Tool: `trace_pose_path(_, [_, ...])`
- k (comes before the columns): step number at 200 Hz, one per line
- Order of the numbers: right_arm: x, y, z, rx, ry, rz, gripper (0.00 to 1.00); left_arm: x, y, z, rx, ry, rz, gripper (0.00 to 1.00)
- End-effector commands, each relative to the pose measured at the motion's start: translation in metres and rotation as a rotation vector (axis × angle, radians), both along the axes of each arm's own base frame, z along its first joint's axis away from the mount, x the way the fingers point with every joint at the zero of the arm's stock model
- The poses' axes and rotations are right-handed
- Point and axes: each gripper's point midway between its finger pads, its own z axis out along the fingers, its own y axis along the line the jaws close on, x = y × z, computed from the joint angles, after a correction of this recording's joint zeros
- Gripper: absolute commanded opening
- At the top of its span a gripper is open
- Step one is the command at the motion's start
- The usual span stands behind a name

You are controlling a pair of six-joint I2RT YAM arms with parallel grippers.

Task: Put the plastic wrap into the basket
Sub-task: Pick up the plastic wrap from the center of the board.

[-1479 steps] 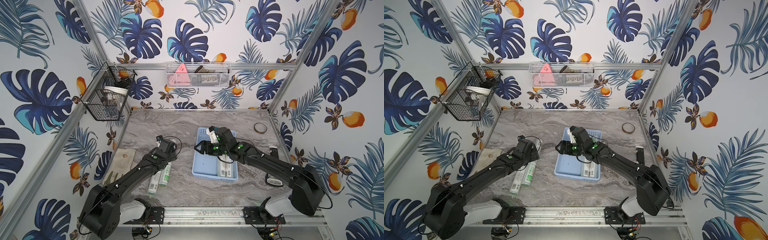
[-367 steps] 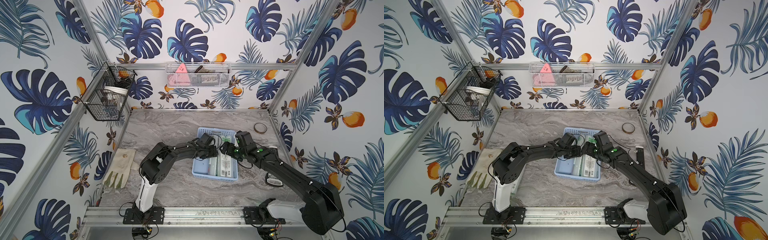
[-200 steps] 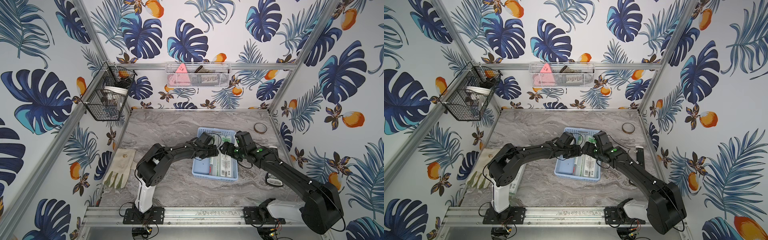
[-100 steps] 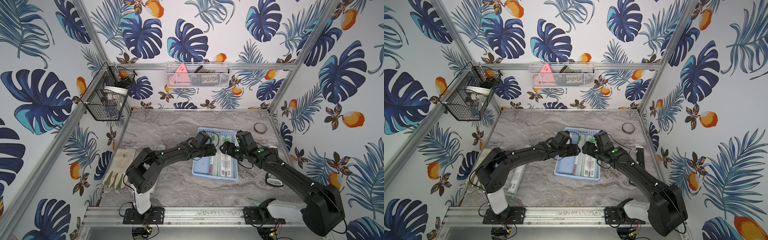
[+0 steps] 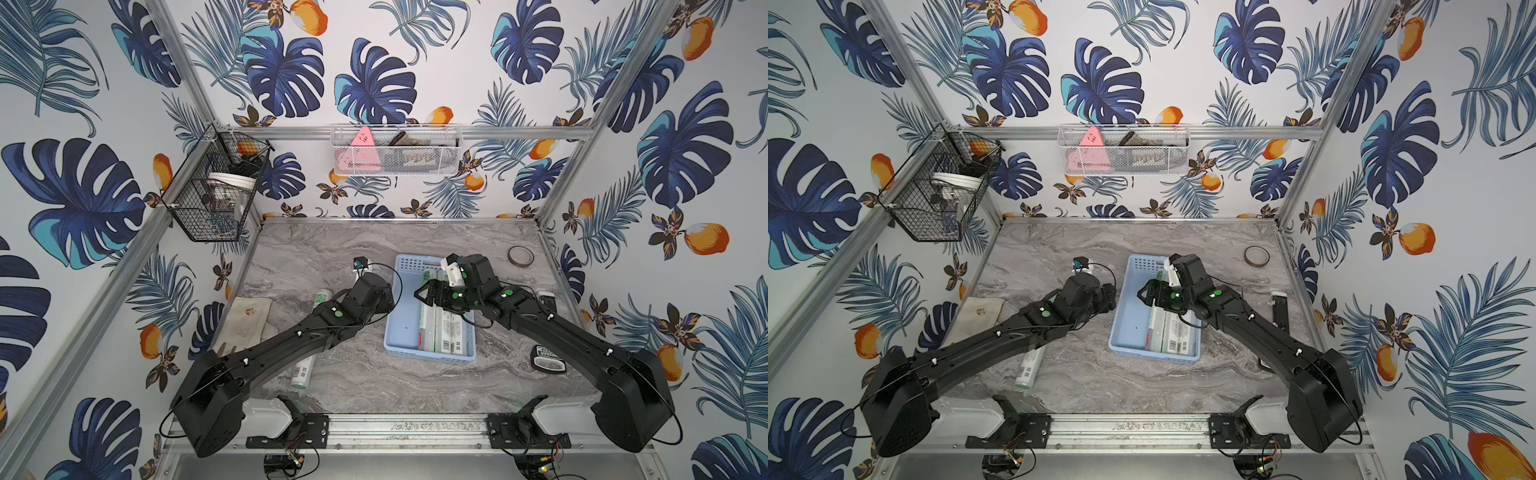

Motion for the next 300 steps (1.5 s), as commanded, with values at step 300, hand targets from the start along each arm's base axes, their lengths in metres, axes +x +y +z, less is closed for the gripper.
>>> trace_pose_path(300, [-0.033, 0.129, -0.023, -0.068, -0.001, 0.309, 0.88, -0.042, 0.169, -0.138, -0.090, 0.476, 0.454, 0.92])
